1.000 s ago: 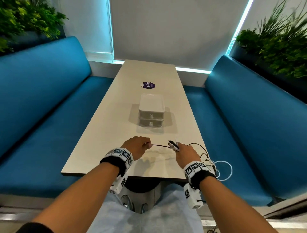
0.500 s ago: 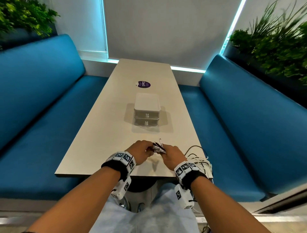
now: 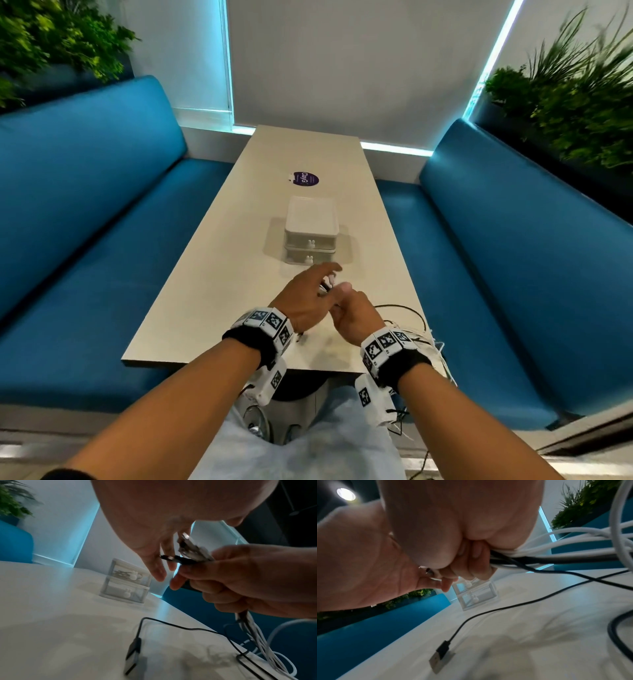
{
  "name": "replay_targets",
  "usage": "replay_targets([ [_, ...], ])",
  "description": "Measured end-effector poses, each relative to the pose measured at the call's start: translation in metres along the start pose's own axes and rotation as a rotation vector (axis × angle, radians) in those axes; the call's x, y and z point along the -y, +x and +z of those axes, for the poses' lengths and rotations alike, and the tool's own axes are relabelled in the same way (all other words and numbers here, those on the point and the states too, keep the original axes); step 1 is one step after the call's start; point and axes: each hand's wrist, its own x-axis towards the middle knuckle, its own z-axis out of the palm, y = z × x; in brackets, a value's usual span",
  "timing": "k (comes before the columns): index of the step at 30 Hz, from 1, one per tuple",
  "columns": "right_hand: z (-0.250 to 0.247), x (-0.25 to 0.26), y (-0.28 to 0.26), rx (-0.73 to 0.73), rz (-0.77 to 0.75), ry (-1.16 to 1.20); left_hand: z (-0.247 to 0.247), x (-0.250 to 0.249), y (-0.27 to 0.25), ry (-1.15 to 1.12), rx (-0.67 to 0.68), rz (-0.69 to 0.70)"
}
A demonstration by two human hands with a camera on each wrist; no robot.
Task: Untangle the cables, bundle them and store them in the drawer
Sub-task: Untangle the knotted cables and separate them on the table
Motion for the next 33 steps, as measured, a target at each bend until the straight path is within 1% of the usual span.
replay_targets([
  [1,-0.001,0.003,0.001,0.004,0.011,0.026,0.001,-0.002,0.001,0.085,-0.007,0.025],
  [3,-0.001,0.008,0.002,0.036,0.029,0.052,0.000,-0.004,0.003,0.258,-0.065,0.068],
  [5,-0.001,0.014,0.002,0.099,0.025,0.059,-0.003,-0.001,0.004,0.364,-0.116,0.083],
  [9,0.002,0.022,0.004,0.160,0.023,0.098,-0.008,0.004,0.003,0.492,-0.172,-0.029],
  [11,0.004,0.025,0.003,0.179,0.031,0.121,-0.011,0.006,0.001,0.493,-0.187,-0.065],
  [14,0.006,0.026,0.000,0.194,0.028,0.219,-0.012,0.011,0.000,0.449,-0.151,-0.104],
  [17,0.009,0.024,-0.003,0.222,-0.007,0.276,-0.011,0.012,0.001,0.380,-0.122,-0.153],
  [21,0.011,0.020,-0.001,0.247,-0.045,0.331,-0.011,0.016,0.004,0.353,-0.114,-0.186],
  [24,0.013,0.017,0.002,0.243,-0.070,0.266,-0.015,0.018,0.004,0.332,-0.123,-0.208],
  [28,0.020,0.007,0.002,0.211,-0.083,0.059,-0.018,0.027,0.005,0.314,-0.144,-0.267],
  [30,0.027,0.002,0.000,0.242,-0.076,-0.017,-0.015,0.035,0.003,0.311,-0.127,-0.295],
  [33,0.035,0.000,-0.002,0.321,-0.049,-0.013,-0.007,0.043,-0.001,0.318,-0.073,-0.314],
])
